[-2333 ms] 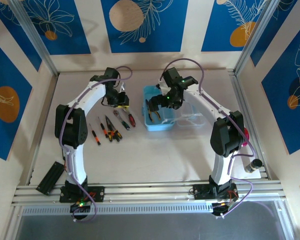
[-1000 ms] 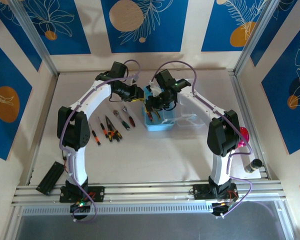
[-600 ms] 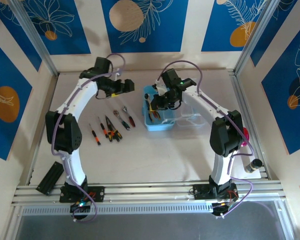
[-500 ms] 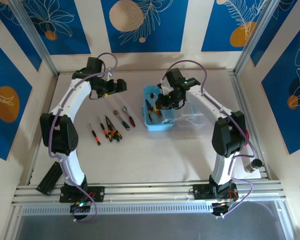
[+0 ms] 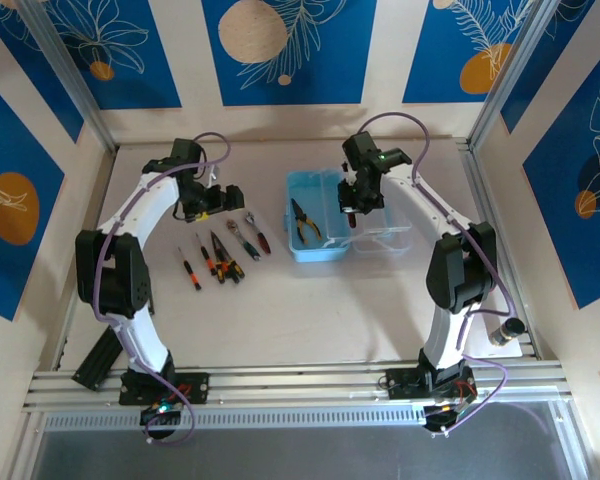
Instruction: Pack the tool kit
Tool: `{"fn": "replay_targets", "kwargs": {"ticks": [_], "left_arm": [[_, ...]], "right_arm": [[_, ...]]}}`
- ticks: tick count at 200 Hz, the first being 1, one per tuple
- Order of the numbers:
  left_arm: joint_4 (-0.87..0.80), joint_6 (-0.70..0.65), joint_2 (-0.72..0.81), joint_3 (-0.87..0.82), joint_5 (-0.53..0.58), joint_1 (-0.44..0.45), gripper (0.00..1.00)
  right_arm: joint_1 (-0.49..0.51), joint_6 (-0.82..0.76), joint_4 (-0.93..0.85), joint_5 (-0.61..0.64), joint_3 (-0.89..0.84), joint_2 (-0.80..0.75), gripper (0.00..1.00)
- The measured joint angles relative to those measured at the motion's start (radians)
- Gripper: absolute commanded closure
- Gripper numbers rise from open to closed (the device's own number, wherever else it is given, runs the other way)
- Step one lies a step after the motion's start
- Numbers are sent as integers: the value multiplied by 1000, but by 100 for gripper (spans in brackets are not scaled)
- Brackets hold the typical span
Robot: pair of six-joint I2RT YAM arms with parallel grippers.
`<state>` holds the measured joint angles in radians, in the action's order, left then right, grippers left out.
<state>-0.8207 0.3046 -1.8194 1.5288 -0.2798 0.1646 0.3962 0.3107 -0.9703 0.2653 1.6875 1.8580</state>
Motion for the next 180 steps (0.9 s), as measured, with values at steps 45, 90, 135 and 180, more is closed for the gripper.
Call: {"fn": "replay_targets", "kwargs": {"ticks": [45, 90, 135, 180], "left_arm": [[6, 0, 13, -17, 1, 0, 0], [14, 0, 14, -17, 1, 0, 0], [13, 0, 14, -17, 1, 0, 0], [13, 0, 14, -17, 1, 0, 0]], "right_arm": [[17, 6, -10, 75, 27, 34, 100], [36, 7, -10, 107, 39, 72, 98], [51, 15, -18, 160, 70, 106, 91], [71, 21, -23, 215, 108, 150, 73]]}}
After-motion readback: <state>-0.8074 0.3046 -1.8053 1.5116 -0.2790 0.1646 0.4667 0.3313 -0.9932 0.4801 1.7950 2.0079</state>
